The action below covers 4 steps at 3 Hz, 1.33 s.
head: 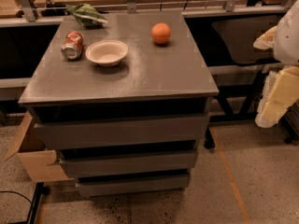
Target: Open bottom drawer
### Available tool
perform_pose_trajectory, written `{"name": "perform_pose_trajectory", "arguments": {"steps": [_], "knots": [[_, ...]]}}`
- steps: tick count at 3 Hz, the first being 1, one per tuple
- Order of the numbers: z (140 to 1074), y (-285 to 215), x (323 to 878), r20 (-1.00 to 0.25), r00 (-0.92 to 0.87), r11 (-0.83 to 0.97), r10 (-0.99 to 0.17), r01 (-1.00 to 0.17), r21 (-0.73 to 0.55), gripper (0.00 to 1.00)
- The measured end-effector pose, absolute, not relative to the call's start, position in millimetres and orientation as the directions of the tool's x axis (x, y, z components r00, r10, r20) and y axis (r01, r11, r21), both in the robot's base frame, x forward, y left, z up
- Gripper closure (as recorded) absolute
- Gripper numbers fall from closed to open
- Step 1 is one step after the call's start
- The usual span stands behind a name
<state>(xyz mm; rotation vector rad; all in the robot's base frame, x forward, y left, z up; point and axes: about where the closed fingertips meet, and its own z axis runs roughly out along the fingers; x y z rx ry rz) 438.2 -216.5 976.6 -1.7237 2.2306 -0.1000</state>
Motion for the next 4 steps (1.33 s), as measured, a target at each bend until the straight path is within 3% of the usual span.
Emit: {"name": "perform_pose_trajectory", "arguments": {"steps": [2, 4], "knots": [[942.0, -206.4, 435.0, -0.224, -0.198, 0.245, -0.954, -0.948, -0.204, 0.0], [733.0, -140.3, 422.9, -0.452, -0.166, 0.162, -0.877, -0.986, 0.048, 0.0]]}}
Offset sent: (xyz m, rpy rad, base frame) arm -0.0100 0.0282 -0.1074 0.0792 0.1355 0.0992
